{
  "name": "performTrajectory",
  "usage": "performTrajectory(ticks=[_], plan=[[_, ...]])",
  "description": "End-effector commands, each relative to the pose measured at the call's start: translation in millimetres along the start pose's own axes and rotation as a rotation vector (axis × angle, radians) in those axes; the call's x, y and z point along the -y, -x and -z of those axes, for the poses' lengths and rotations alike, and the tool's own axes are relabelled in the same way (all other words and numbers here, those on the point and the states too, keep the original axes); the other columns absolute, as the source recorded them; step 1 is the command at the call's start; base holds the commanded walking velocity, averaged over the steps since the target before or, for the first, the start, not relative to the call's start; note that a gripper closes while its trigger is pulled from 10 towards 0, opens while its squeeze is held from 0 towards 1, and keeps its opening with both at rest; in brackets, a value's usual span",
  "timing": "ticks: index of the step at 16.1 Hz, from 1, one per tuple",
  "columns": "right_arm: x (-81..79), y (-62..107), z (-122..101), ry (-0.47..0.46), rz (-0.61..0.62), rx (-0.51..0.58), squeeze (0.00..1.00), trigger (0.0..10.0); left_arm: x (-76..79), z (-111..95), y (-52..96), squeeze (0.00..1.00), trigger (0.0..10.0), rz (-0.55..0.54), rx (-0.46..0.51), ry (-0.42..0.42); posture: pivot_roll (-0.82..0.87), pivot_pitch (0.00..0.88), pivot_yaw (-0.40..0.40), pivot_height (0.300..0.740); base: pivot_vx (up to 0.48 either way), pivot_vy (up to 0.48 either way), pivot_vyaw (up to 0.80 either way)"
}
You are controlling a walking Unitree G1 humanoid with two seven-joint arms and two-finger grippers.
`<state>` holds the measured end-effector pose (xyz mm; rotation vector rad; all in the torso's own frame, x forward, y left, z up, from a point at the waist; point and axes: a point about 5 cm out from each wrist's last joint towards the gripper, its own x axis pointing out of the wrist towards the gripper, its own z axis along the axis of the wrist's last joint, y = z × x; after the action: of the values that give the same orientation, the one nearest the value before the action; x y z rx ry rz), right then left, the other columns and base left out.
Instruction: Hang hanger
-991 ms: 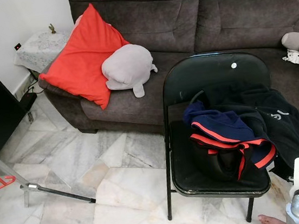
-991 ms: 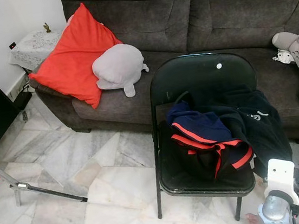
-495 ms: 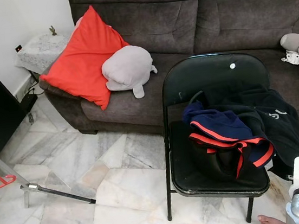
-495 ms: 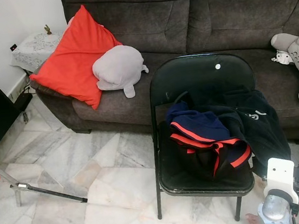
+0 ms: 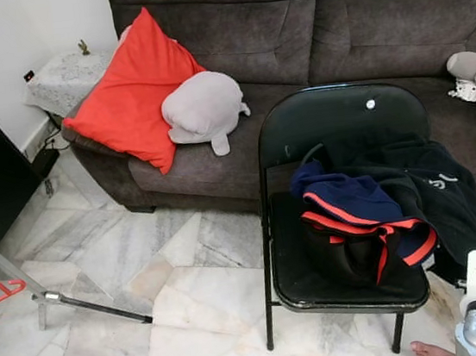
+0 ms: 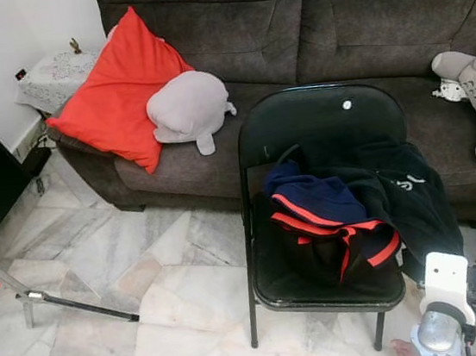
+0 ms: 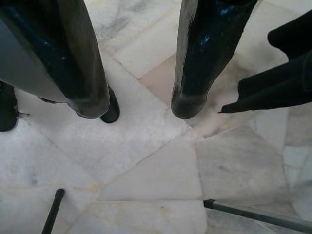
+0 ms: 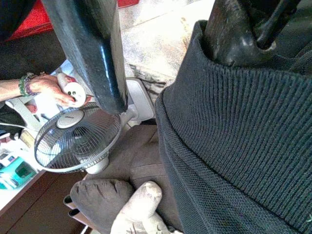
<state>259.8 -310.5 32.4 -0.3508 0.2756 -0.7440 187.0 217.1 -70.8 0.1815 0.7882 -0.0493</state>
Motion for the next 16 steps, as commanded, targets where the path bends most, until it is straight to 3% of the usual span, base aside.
performTrajectory(ticks=[1,4,10,12,16], plan=[[3.0,1.0,5.9,0.013,0.010,-0.023,0.00,10.0,-0.6,9.5,3.1,0.00,10.0,-0.002,-0.031,-0.002,-0.03,0.166,0.049,0.721,0.240,0.000,0.00],[9.5,3.7,16.9,0.056,0.071,-0.078,0.00,10.0,-1.2,11.2,3.9,0.00,10.0,-0.006,-0.035,0.001,-0.03,0.164,0.047,0.721,0.161,0.000,0.00],[8.6,11.6,23.9,0.045,0.096,-0.081,0.00,10.0,-2.0,11.7,4.5,0.00,10.0,-0.007,-0.029,0.008,-0.03,0.158,0.043,0.721,0.126,0.000,0.00],[15.4,18.1,29.9,0.006,0.177,-0.091,0.00,10.0,-2.7,12.8,4.9,0.00,10.0,-0.009,-0.034,0.010,-0.04,0.155,0.042,0.721,0.000,0.000,0.00],[19.9,18.5,34.2,-0.011,0.184,-0.110,0.00,10.0,-3.0,15.0,5.6,0.00,10.0,-0.007,-0.046,0.002,-0.04,0.147,0.039,0.721,0.000,0.000,0.00]])
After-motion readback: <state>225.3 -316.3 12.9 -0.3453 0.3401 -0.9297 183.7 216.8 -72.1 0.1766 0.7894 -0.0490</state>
